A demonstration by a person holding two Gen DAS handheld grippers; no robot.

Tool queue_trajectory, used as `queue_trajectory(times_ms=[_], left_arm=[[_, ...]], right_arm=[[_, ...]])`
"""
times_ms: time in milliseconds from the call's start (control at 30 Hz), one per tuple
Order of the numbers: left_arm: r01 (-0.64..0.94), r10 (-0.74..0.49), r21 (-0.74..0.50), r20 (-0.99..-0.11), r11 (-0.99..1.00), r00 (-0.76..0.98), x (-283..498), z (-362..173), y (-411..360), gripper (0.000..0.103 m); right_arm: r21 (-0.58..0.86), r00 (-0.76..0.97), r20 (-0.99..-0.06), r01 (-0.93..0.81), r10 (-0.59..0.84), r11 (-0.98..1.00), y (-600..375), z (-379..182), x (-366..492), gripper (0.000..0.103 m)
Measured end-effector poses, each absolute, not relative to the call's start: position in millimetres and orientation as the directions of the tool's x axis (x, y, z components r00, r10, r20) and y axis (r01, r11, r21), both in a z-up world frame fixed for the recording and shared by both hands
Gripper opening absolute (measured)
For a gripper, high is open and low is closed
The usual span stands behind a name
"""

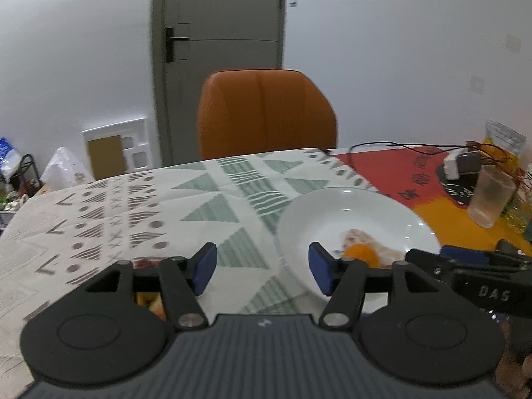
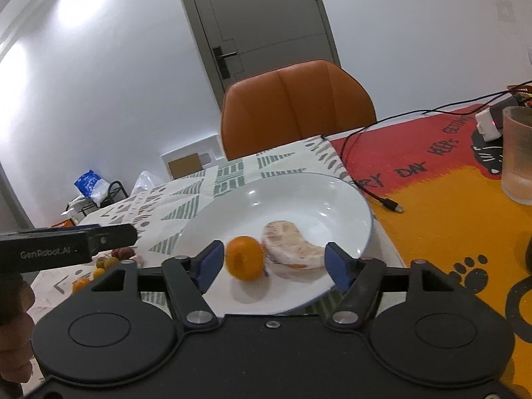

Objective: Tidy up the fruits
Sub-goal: 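Lower the orange onto the white plate and open the left gripper, then move the left gripper back to the fruit cluster and grasp another orange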

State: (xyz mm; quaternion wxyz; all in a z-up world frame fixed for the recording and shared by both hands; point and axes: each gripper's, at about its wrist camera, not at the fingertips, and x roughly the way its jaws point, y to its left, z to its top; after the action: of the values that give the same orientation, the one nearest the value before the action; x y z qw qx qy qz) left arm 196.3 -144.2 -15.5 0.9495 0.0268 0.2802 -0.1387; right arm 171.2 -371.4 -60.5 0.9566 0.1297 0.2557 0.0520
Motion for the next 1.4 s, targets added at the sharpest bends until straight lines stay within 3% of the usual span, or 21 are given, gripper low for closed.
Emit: queue_trajectory(times_ms=[200,333,433,800,1400], left_arm=[[0.215,-0.191,-0.019,-0.544,0.976,0.817,188.9,-12.2,-116.5,0.064],[0.169,-0.152,-0.017,-0.534,0.985,0.831,181.2,-10.3,-98.2,0.075],[0.150,-0.131,-0.007,-0.529,0.989,0.838,174.9,-9.4,-87.5,0.077],[0.086,-0.081,-0.016,-0.543,0.996,0.836,163.9,-16.9,-52.7,0.078],[0.034,-0.068,-0.070,-0.569,0.997,0.819,162.7,-44.7,-12.4,0.078]], right_arm=[[0.273,0.859,-0.472,-0.071,0.198,0.959,-357.2,-56.5,169.5,0.074],[0.270,0.857,-0.470,-0.088,0.211,0.959,-348.2,-53.7,167.8,0.077],[0.264,0.856,-0.467,-0.103,0.220,0.959,-341.0,-51.4,166.1,0.081],[0.266,0.839,-0.466,-0.168,0.279,0.949,-313.8,-48.3,165.3,0.093],[0.253,0.803,-0.485,-0.249,0.345,0.935,-265.6,-56.8,176.6,0.093]])
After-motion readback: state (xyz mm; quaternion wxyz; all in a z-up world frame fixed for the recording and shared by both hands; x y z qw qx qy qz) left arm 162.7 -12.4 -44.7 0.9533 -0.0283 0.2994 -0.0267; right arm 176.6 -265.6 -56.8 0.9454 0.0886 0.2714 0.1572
